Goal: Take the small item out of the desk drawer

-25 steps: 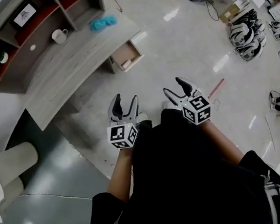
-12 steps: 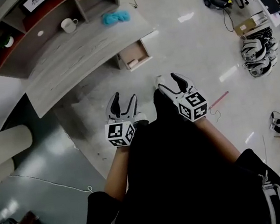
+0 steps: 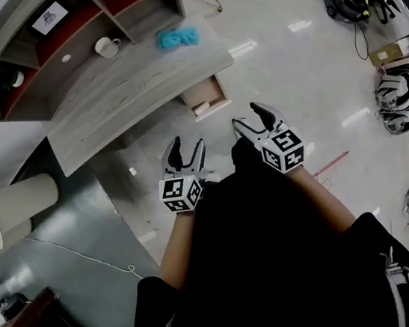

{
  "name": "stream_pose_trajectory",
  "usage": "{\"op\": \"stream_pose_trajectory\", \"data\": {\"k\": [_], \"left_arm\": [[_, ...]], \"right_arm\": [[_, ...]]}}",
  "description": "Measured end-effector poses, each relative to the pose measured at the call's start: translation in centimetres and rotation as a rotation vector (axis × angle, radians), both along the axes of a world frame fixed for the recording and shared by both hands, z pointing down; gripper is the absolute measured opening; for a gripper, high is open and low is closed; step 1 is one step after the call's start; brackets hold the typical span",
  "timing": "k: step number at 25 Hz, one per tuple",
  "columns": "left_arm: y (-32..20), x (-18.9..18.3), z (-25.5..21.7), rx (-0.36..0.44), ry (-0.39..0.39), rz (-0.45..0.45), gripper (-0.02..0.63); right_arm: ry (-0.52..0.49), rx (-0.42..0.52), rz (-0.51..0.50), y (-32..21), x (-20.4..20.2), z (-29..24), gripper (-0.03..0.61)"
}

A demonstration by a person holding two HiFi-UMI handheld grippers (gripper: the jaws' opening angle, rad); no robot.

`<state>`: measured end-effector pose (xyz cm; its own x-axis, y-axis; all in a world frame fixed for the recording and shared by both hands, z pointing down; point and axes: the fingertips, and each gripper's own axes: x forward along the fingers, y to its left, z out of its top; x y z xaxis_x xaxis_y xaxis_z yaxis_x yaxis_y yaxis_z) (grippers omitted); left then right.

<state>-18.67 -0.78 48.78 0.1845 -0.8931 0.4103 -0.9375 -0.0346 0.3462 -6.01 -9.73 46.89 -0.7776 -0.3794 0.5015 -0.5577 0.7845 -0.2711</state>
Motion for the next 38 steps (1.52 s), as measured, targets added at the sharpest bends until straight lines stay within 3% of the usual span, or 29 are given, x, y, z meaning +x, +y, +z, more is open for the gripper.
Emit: {"op": "stream_pose_trajectory", "data": {"k": [12,18,25,32,38], "left_arm": [[-11.5,3.2,3.3,-0.161,-0.054,-0.003,0.272],[-14.4,4.4,6.7,-0.218,-0.091,0.012,0.272],[-15.2,4.3,12.0,-0.343,-0.123,-0.016,0.272],[-16.7,0.8,20.2,-0.489,-0.222,0.066,0.271],[-16.6,-0.4,26.8,-0.613,-0.291,0.229,0.27]], "right_arm": [[-0.024,-0.035,-0.083,-13.7,2.4,1.8,0.275],[-0.032,-0.068,-0.139,-16.7,2.9,3.1,0.275],[-0.012,-0.11,-0.168,-18.2,3.9,6.2,0.275],[0.039,-0.198,-0.152,-17.9,3.3,10.4,0.275],[0.088,-0.195,-0.133,-18.3,2.2,11.5,0.275]]}}
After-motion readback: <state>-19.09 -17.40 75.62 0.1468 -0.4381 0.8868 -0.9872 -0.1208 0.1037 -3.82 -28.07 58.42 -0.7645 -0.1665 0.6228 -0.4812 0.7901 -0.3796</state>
